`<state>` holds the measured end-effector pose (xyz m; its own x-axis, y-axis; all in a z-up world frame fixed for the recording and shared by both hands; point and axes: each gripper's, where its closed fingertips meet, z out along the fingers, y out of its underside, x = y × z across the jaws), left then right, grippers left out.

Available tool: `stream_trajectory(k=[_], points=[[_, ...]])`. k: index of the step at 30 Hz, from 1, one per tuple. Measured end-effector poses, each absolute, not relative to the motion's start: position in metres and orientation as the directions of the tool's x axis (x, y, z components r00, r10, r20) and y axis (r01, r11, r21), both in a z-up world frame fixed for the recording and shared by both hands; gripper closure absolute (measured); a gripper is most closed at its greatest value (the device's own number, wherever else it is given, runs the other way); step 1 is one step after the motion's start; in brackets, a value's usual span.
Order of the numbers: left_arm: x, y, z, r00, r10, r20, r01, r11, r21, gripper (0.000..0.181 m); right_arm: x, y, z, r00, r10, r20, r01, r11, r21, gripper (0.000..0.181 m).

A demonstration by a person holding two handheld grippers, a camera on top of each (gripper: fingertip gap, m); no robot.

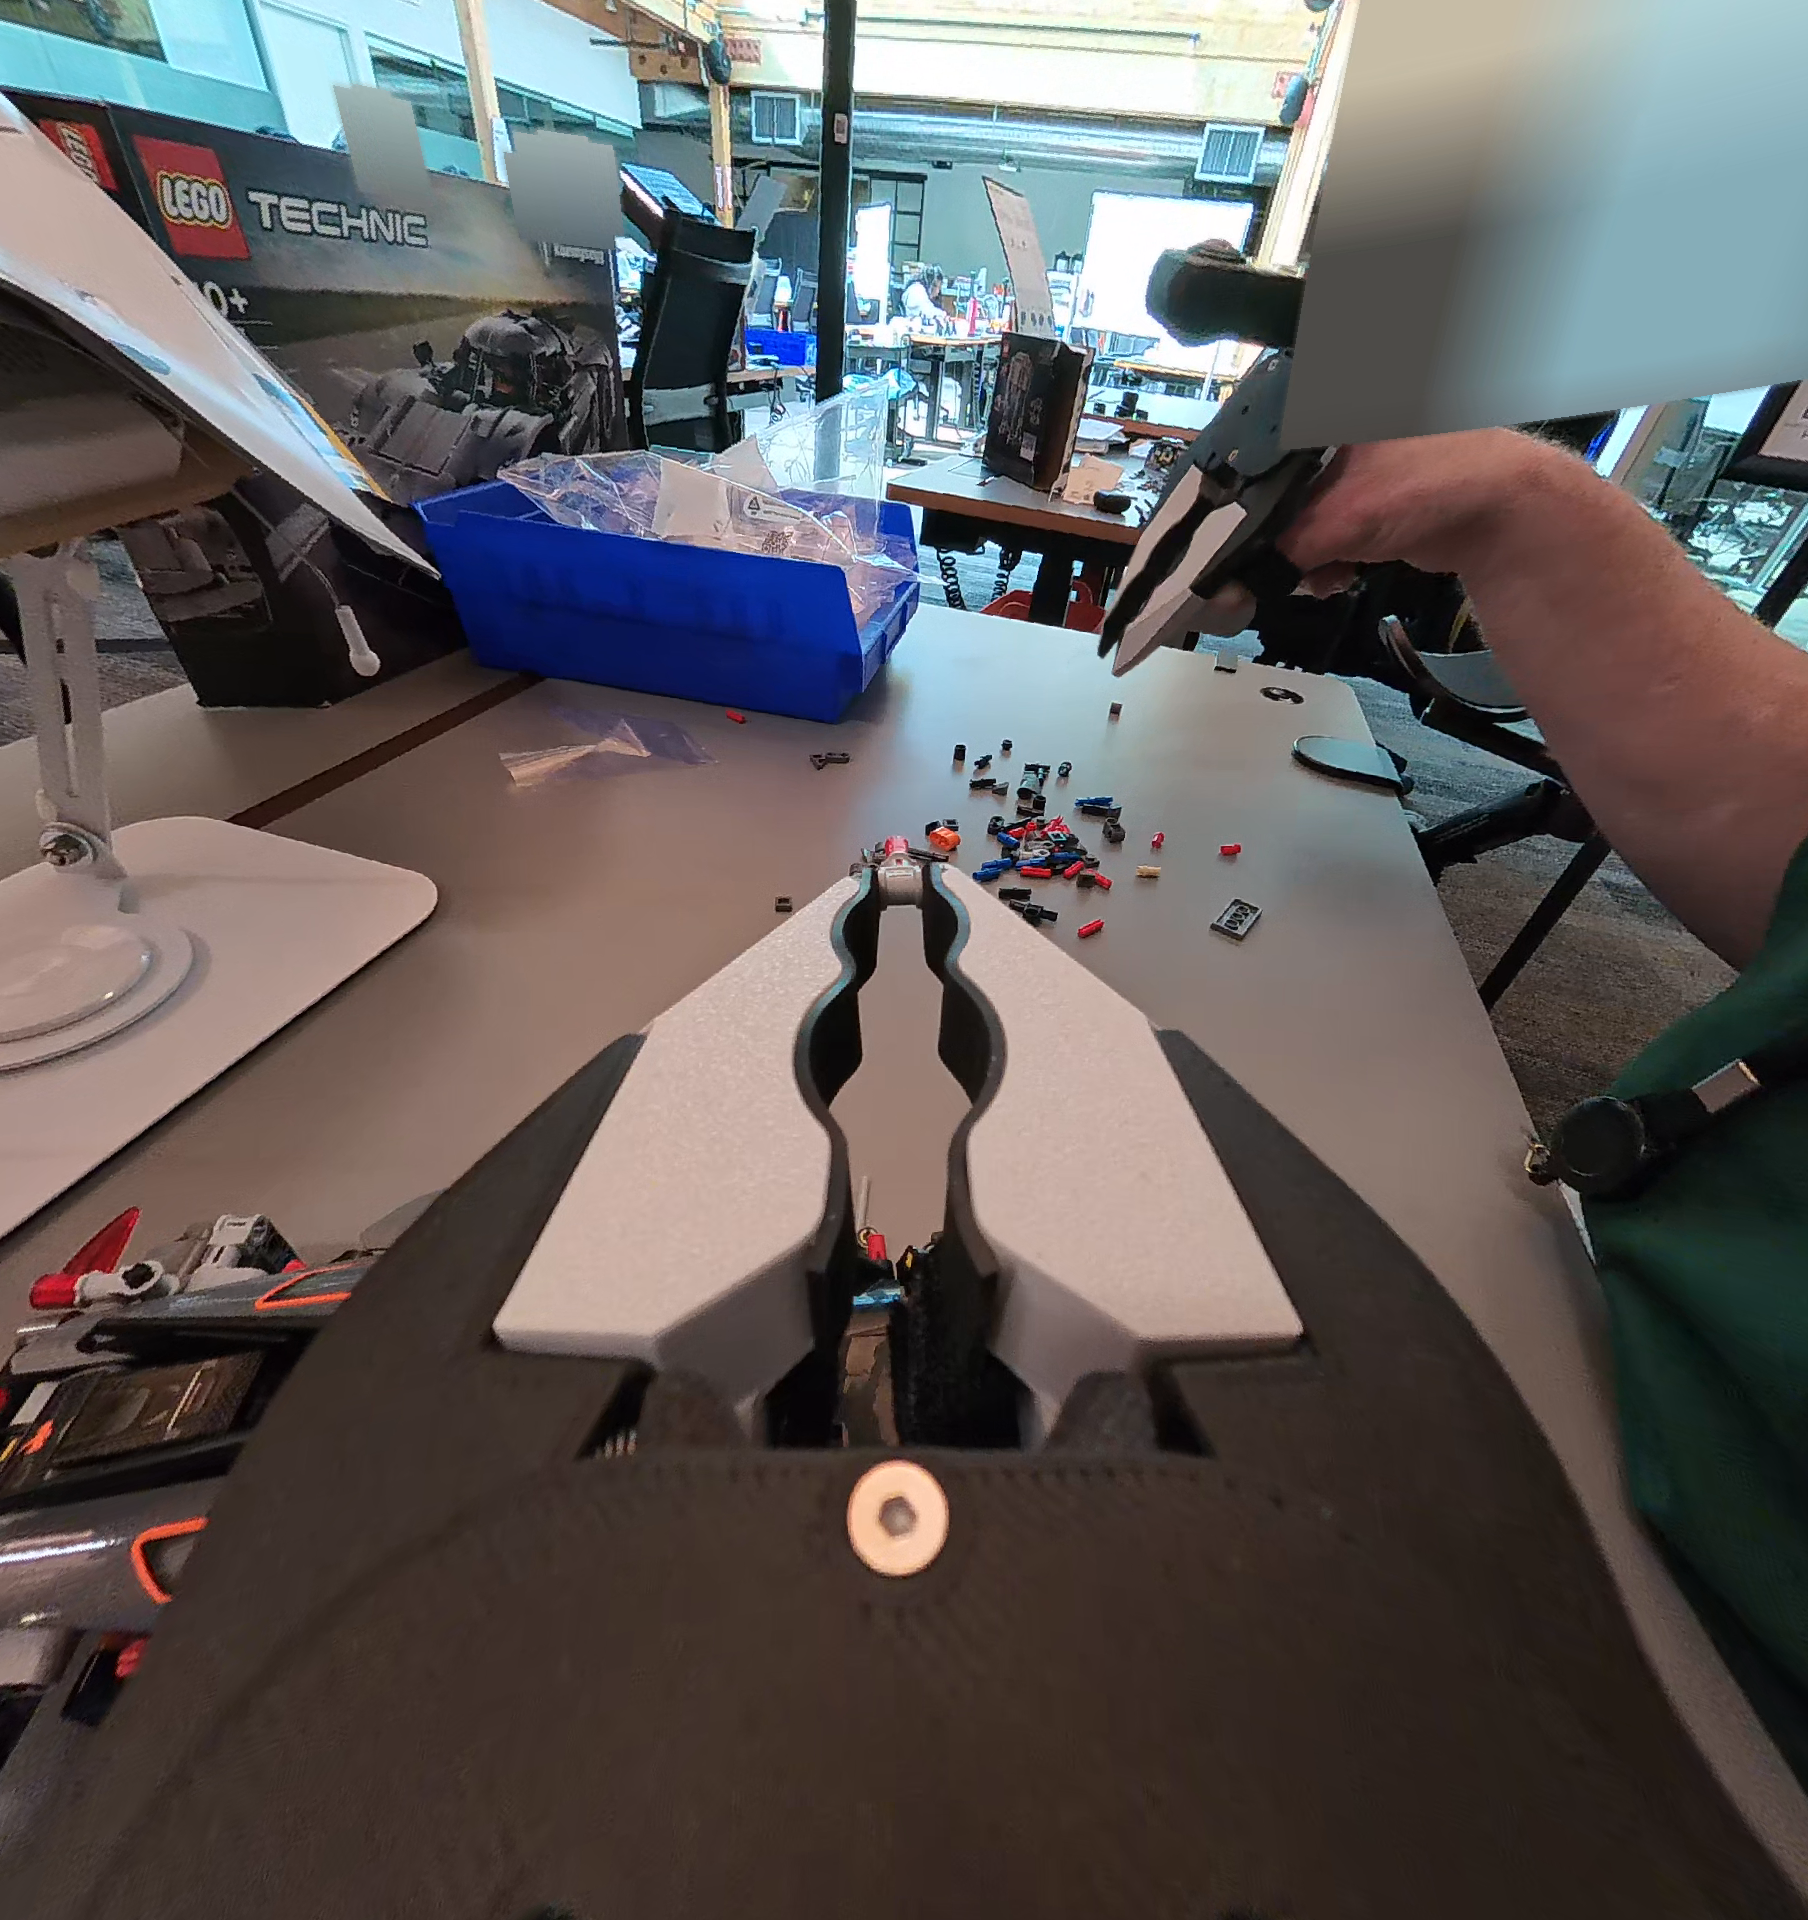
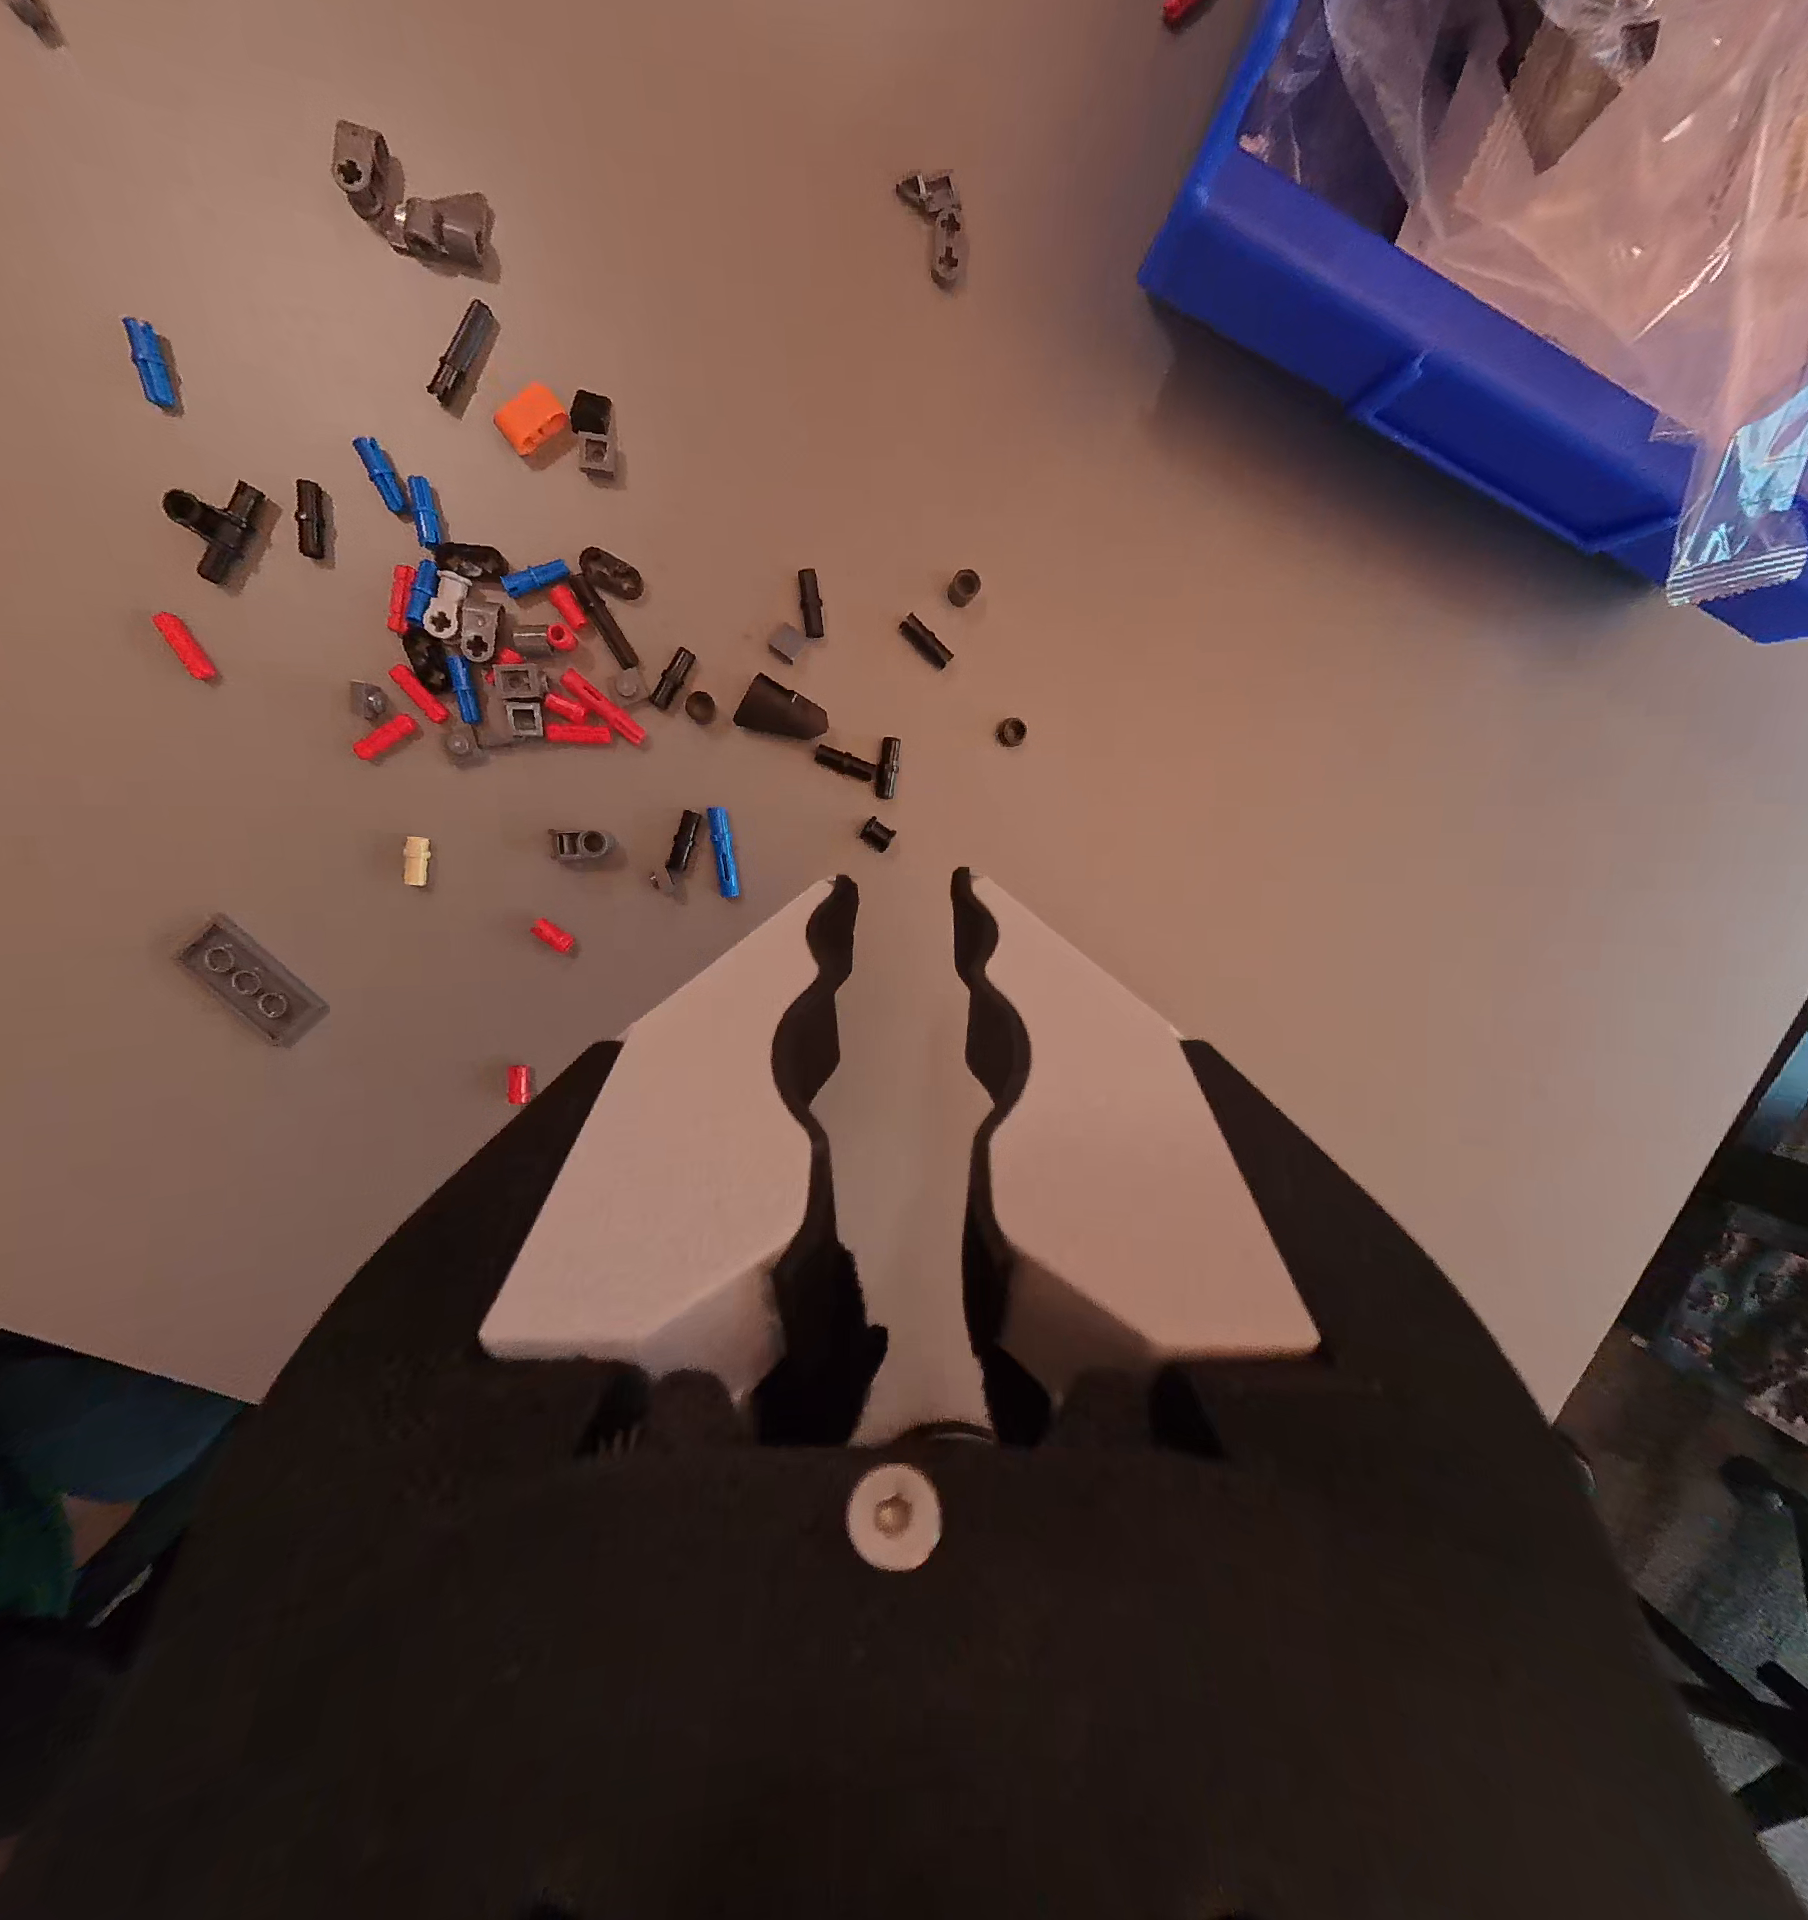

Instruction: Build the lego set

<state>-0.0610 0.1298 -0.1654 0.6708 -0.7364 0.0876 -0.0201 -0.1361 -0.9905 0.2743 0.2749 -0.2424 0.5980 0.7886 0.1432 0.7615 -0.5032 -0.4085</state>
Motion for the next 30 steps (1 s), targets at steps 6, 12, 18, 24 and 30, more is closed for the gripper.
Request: stream_trajectory(k=[6, 12, 18, 24, 30], points=[[-0.061, 0.13, -0.166, 0.67, -0.737, 0.089, -0.021, -0.139, -0.99, 0.176, 0.27, 0.269, -0.249, 0.578, 0.809, 0.112, 0.772, -0.497, -0.396, 0.164], [-0.061, 0.131, -0.167, 0.67, -0.737, 0.093, -0.019, -0.143, -0.99, 0.176, 0.251, 0.257, -0.263, 0.514, 0.856, 0.057, 0.806, -0.459, -0.373, 0.168], [-0.062, 0.131, -0.168, 0.67, -0.736, 0.095, -0.02, -0.146, -0.989, 0.176, 0.241, 0.252, -0.274, 0.477, 0.879, 0.022, 0.828, -0.44, -0.349, 0.17], [-0.062, 0.132, -0.169, 0.669, -0.736, 0.099, -0.019, -0.151, -0.988, 0.176, 0.231, 0.251, -0.278, 0.446, 0.895, -0.002, 0.838, -0.418, -0.351, 0.171], [-0.061, 0.133, -0.171, 0.669, -0.736, 0.103, -0.019, -0.155, -0.988, 0.176, 0.195, 0.242, -0.287, 0.362, 0.93, -0.061, 0.842, -0.355, -0.406, 0.173]])
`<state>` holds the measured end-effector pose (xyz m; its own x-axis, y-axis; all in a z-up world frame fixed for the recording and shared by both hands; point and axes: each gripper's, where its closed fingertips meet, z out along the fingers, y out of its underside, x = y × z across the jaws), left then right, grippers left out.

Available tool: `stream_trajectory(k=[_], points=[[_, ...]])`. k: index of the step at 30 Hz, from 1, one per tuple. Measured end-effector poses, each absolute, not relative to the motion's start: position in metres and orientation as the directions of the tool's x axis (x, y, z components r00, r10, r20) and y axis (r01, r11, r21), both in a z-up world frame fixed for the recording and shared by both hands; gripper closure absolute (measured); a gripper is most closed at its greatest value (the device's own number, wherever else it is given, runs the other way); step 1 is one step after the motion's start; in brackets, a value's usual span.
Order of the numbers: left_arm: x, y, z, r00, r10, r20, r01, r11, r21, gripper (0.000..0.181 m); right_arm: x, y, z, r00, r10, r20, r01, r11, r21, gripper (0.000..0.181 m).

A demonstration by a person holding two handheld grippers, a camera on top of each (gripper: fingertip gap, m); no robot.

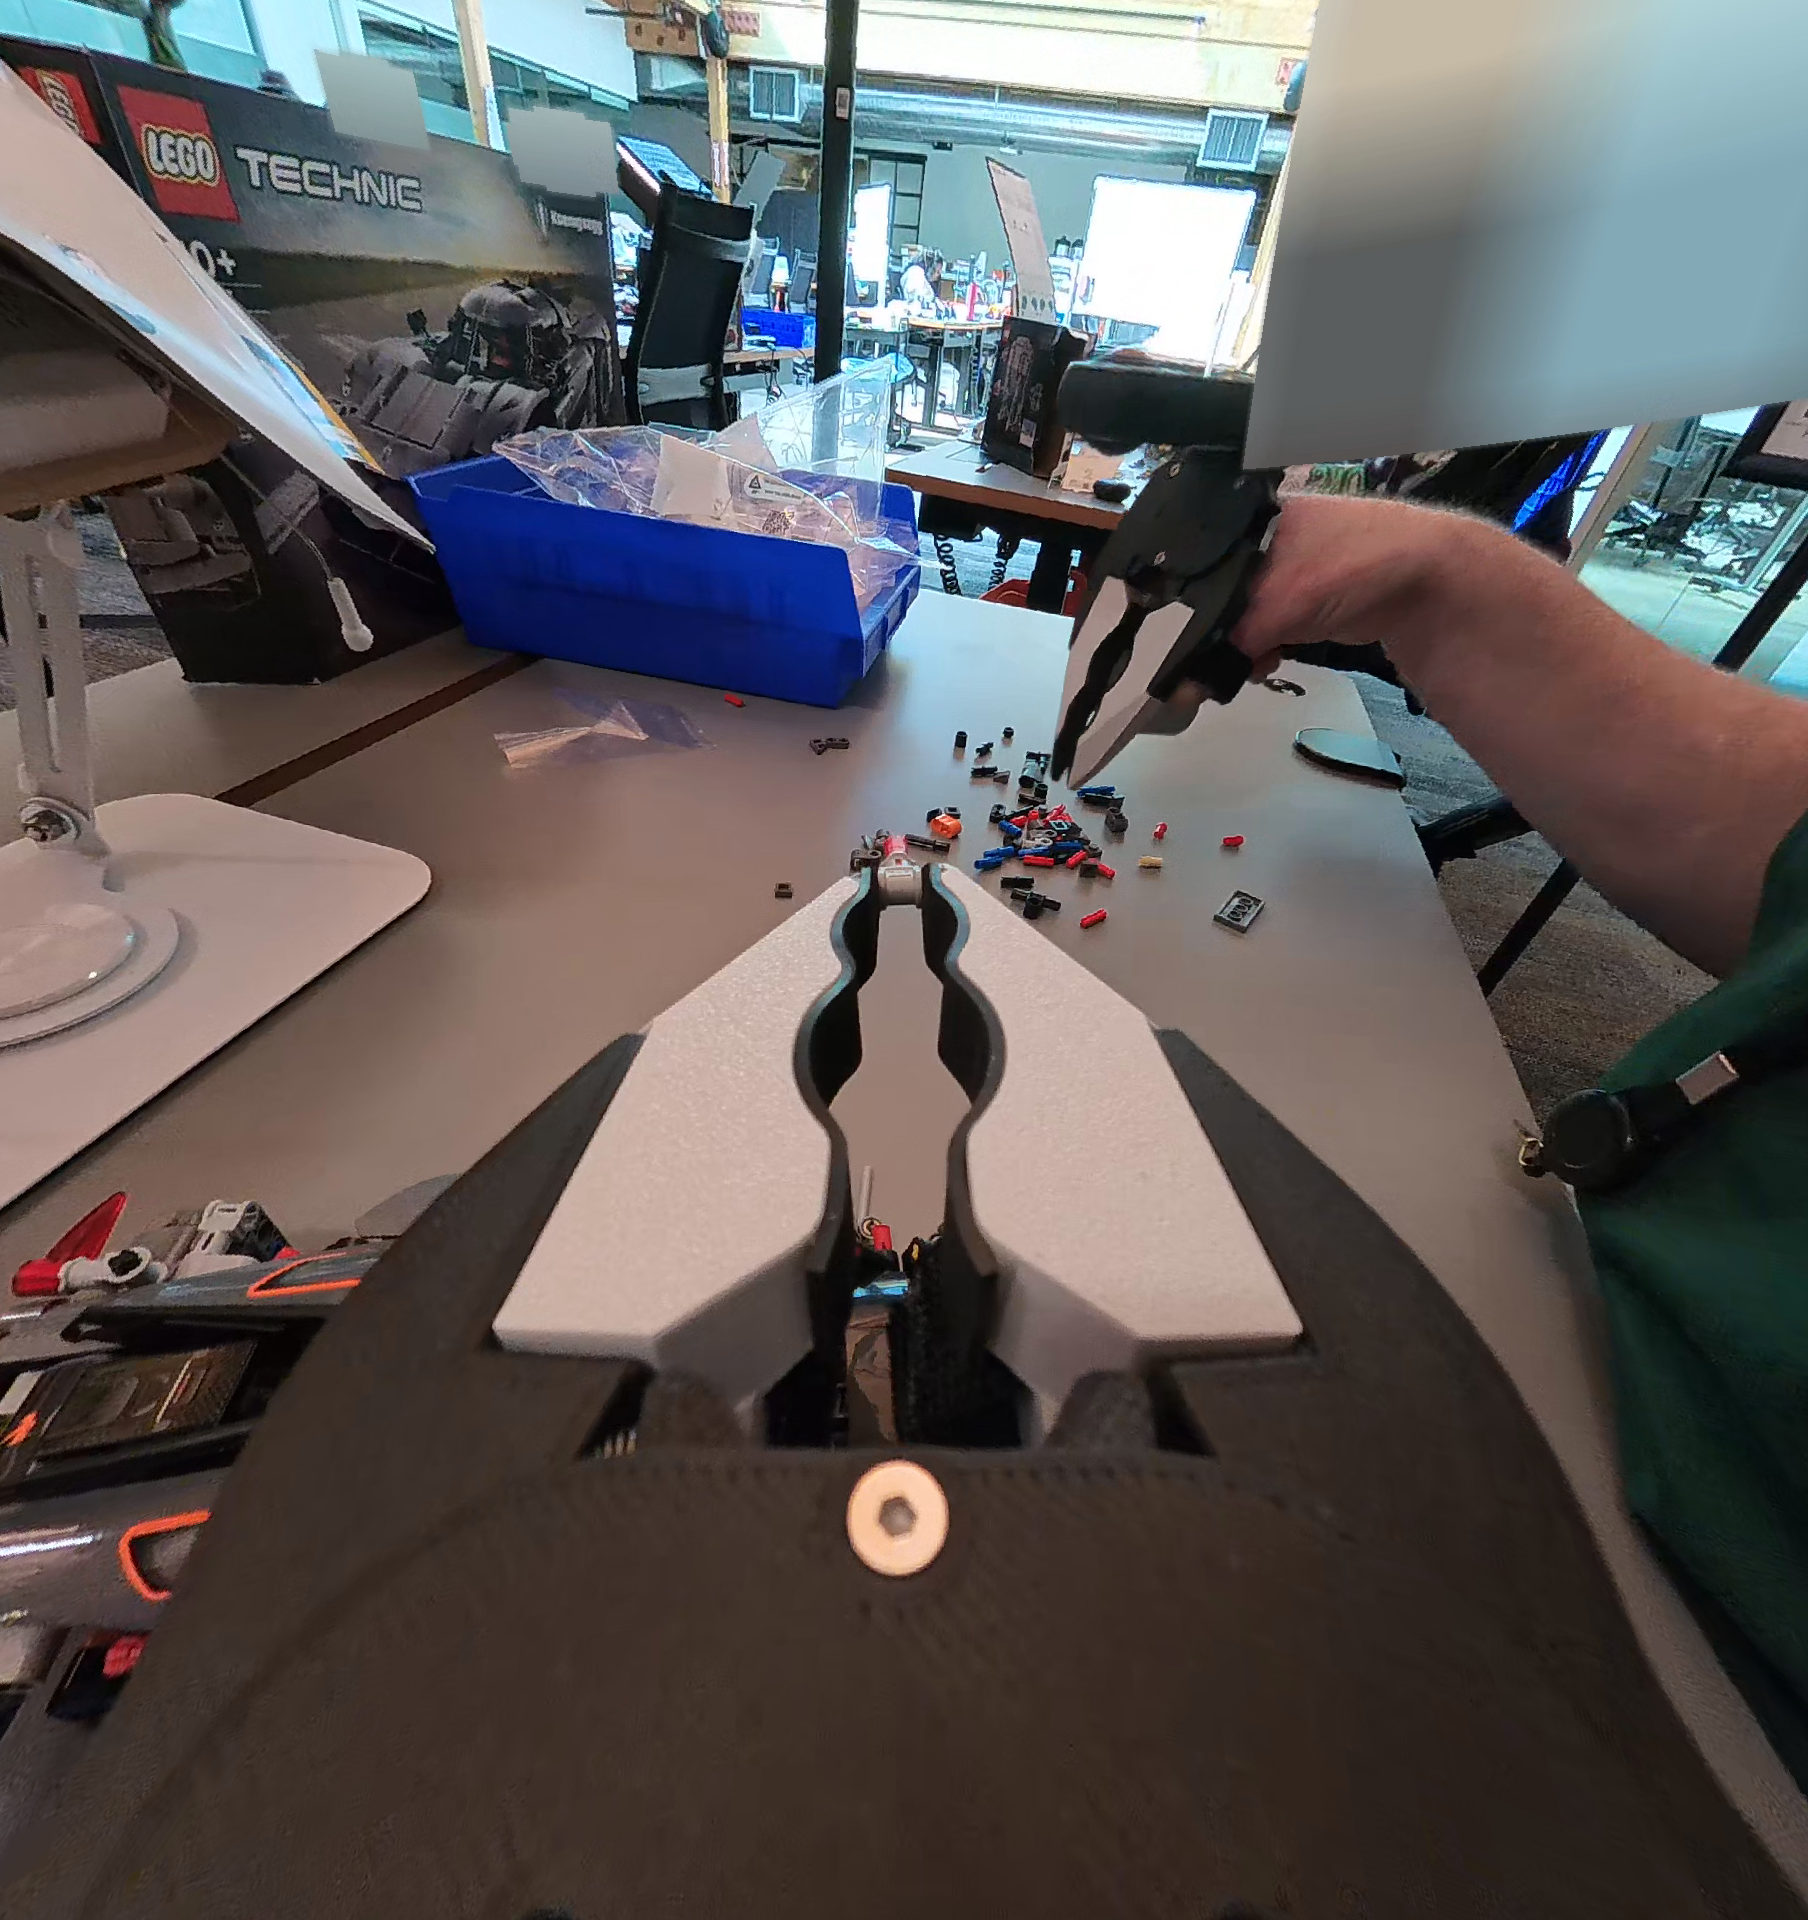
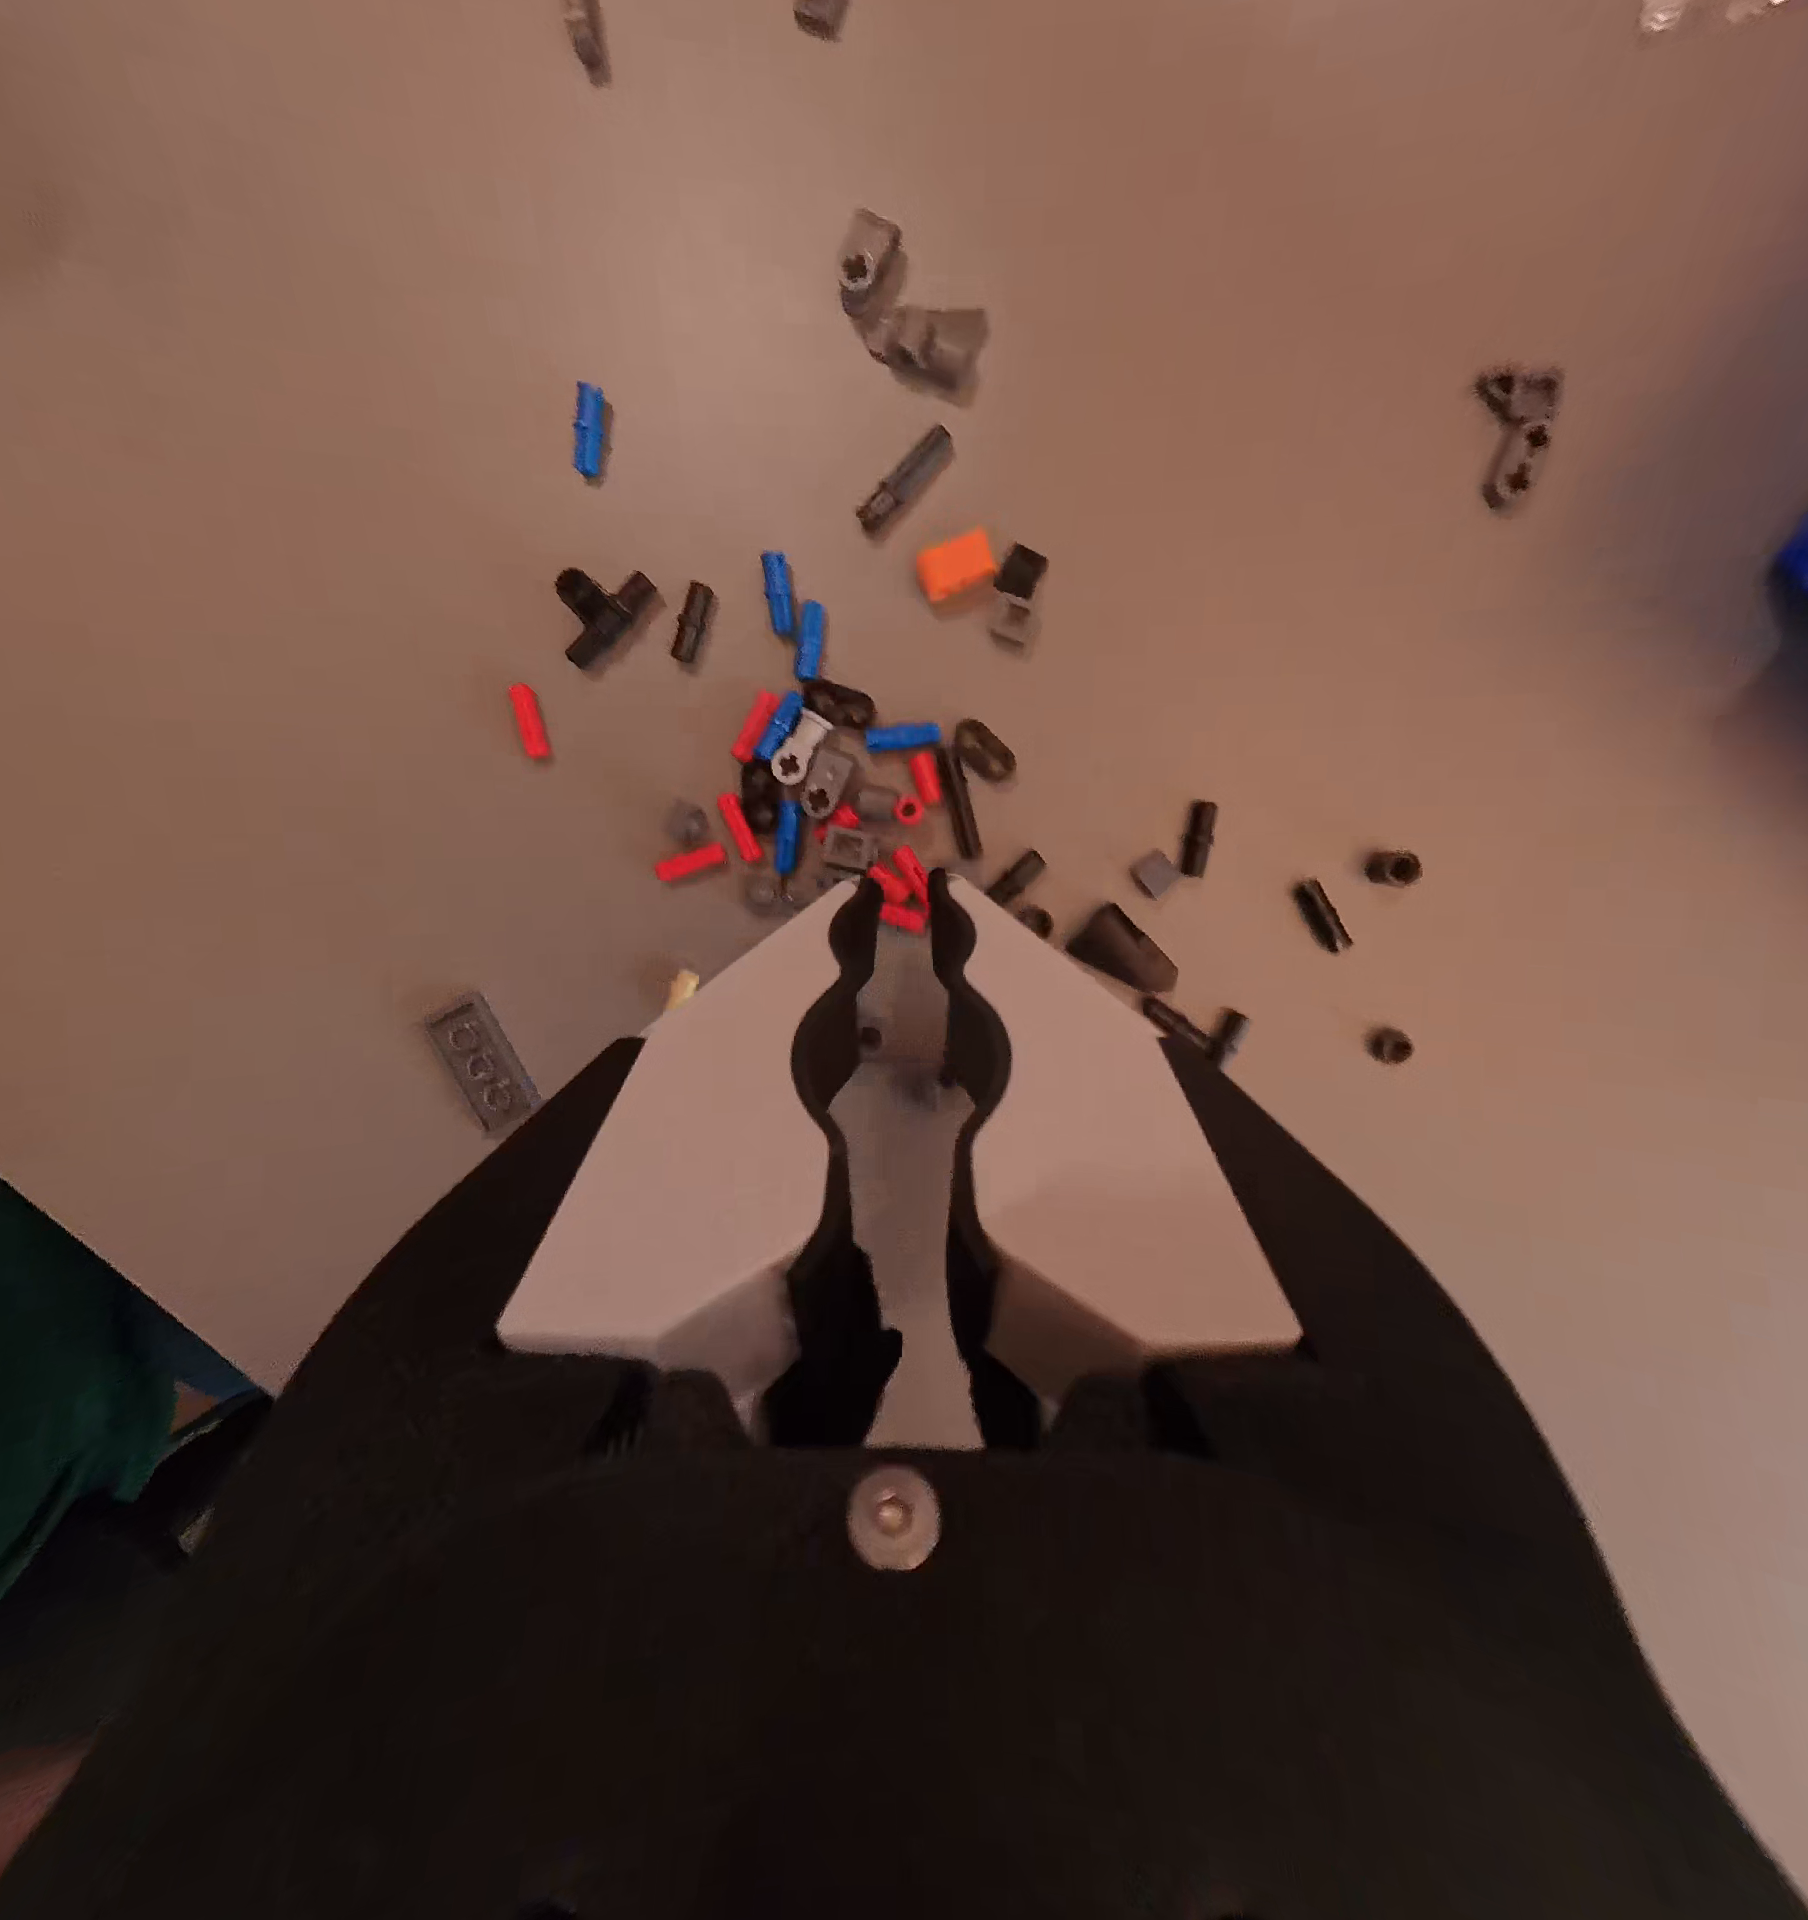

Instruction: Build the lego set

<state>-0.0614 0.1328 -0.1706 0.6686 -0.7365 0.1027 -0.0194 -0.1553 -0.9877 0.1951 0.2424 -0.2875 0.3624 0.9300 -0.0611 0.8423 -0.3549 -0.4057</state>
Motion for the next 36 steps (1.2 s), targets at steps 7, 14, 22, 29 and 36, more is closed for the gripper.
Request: stream_trajectory(k=[7, 14, 22, 29, 36], points=[[-0.062, 0.133, -0.172, 0.669, -0.736, 0.107, -0.018, -0.16, -0.987, 0.176, 0.181, 0.24, -0.302, 0.351, 0.931, -0.103, 0.83, -0.36, -0.425, 0.168], [-0.062, 0.134, -0.172, 0.667, -0.737, 0.107, -0.02, -0.161, -0.987, 0.176, 0.177, 0.241, -0.302, 0.353, 0.927, -0.125, 0.812, -0.37, -0.451, 0.172], [-0.062, 0.134, -0.173, 0.669, -0.735, 0.108, -0.02, -0.162, -0.987, 0.176, 0.171, 0.236, -0.295, 0.314, 0.938, -0.145, 0.801, -0.344, -0.49, 0.173], [-0.065, 0.134, -0.173, 0.674, -0.73, 0.109, -0.018, -0.164, -0.986, 0.176, 0.178, 0.246, -0.303, 0.357, 0.923, -0.143, 0.789, -0.379, -0.482, 0.174], [-0.064, 0.135, -0.174, 0.674, -0.731, 0.107, -0.023, -0.165, -0.986, 0.176, 0.176, 0.244, -0.303, 0.34, 0.931, -0.134, 0.8, -0.361, -0.479, 0.173]])
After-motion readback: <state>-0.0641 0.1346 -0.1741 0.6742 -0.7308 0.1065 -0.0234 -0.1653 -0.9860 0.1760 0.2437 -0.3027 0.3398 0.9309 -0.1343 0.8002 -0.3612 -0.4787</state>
